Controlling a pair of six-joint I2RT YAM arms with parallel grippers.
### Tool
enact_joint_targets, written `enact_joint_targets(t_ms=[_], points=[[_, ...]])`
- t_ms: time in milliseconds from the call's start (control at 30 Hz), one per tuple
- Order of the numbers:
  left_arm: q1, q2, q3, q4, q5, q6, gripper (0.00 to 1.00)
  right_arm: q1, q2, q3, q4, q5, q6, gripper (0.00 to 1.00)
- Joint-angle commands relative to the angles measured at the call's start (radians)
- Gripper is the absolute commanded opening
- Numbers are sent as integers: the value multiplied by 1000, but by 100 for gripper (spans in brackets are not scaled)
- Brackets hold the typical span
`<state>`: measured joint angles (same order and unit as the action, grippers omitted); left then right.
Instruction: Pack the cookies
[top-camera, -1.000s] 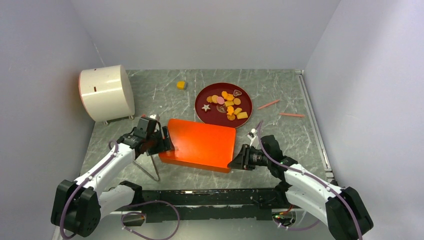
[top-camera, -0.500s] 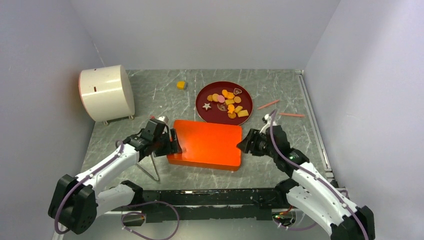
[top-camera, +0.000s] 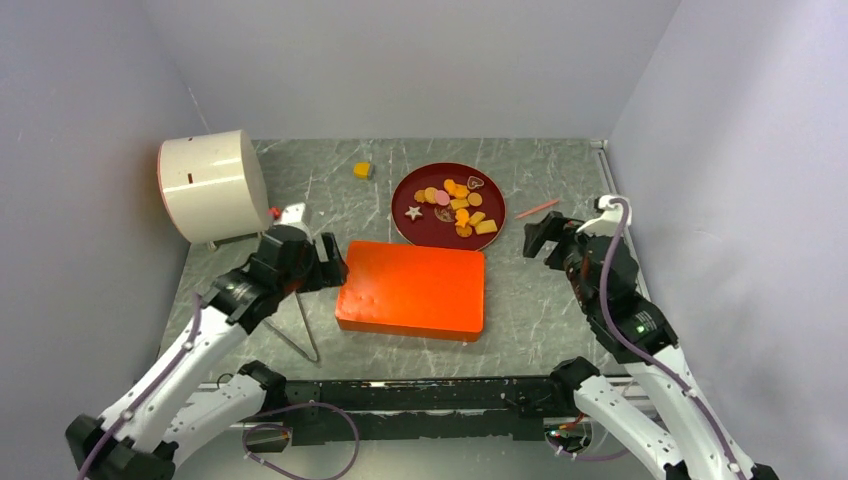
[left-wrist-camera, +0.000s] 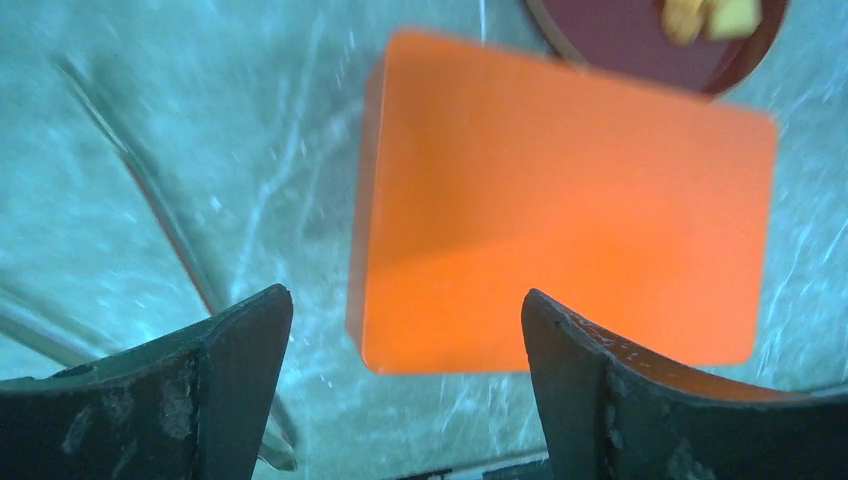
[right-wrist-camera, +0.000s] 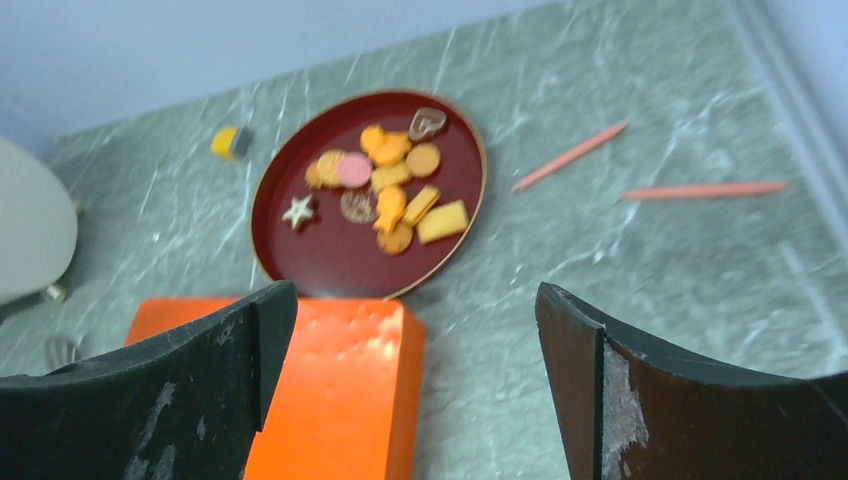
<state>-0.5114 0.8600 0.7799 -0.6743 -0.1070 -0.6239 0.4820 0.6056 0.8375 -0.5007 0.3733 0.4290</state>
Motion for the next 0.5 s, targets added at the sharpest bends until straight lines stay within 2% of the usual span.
enact_joint_targets(t_ms=[0,100,333,467], points=[[-3,-100,174,-74,-260,117,91,-2,-28,110,-10,181,-127,96],[-2,-183,248,-63,-376,180,96,-2,-46,153,5,247,-166,98],[-3,-343,331,71,-533,337,97,-2,-75,222,66,327,-256,100],[-2,-391,346,143,-577,407,97,-2,-94,227,99,347,-279,100]])
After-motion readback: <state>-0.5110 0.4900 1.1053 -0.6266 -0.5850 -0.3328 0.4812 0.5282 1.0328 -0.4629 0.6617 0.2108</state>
